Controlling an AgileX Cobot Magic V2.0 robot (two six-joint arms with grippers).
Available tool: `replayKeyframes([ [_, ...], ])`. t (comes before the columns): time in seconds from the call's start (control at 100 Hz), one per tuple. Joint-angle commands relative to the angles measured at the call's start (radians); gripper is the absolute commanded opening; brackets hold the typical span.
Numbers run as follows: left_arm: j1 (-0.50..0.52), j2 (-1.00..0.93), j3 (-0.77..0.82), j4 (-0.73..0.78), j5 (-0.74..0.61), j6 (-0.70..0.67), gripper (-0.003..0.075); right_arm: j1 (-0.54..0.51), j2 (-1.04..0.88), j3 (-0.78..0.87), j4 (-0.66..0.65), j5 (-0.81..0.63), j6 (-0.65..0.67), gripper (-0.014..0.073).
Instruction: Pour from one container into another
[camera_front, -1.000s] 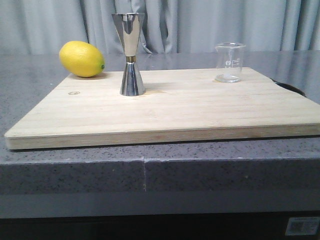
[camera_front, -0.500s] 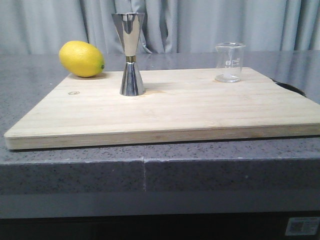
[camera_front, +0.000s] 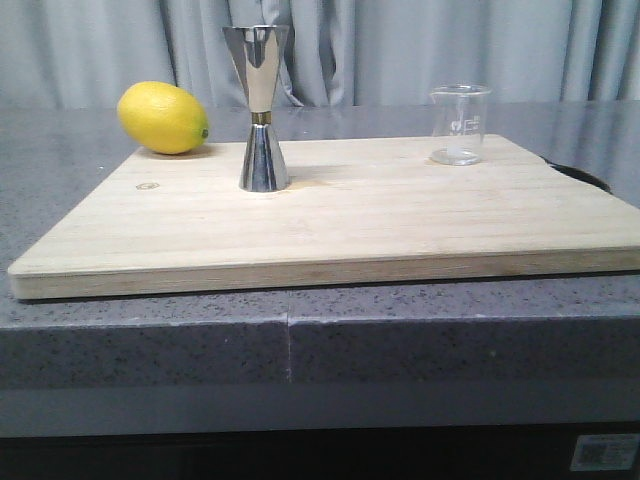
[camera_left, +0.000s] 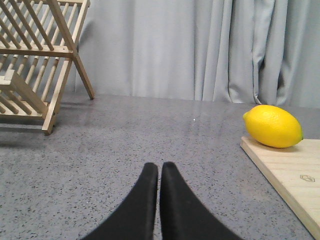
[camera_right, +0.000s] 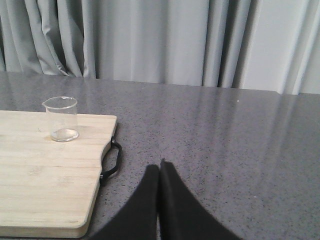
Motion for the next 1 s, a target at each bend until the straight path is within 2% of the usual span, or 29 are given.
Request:
replayKeyframes([
  [0.0, -0.006, -0.020, 0.027, -0.002, -0.075, -0.011, -0.0019, -0.006, -0.017, -0.023, -0.014, -0.066, -0.004, -0.0070],
  [0.85, -0.006, -0.020, 0.027, -0.002, -0.075, -0.011, -0.0019, -0.006, -0.017, -0.023, -0.014, -0.066, -0.004, -0.0070],
  [0.94, -0.006, -0.020, 0.027, -0.002, -0.075, -0.011, -0.0019, -0.006, -0.017, -0.020, 0.025, -0.069, -0.006, -0.0070],
  [0.99, -0.006, -0.020, 0.027, -0.002, -0.075, -0.011, -0.0019, -0.006, -0.017, -0.020, 0.092, -0.069, -0.016, -0.0070],
])
